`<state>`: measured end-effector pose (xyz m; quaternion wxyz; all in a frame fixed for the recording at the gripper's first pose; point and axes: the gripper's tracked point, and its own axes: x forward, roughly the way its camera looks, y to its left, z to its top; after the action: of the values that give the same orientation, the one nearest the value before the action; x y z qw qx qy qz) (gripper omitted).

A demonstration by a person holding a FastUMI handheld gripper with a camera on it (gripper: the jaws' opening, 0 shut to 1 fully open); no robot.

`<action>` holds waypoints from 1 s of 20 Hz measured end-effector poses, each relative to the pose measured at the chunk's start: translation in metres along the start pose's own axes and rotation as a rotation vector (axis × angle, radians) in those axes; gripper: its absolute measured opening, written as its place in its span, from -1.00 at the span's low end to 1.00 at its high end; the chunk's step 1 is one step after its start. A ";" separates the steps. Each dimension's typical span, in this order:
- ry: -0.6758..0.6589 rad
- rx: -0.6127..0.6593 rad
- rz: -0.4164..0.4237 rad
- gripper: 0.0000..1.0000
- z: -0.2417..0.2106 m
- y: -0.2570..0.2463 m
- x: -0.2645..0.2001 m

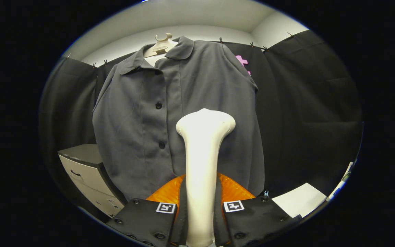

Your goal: Iron the clothes twice with a garment steamer, once on the left side and once on the right side.

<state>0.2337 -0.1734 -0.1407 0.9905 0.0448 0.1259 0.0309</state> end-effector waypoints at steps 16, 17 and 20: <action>0.137 0.027 -0.038 -0.26 -0.096 -0.006 -0.019; 0.145 0.027 -0.039 -0.26 -0.100 -0.007 -0.021; 0.158 0.038 -0.046 -0.26 -0.109 -0.009 -0.023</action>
<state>0.1843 -0.1756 -0.2414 0.9769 0.0580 0.2052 0.0094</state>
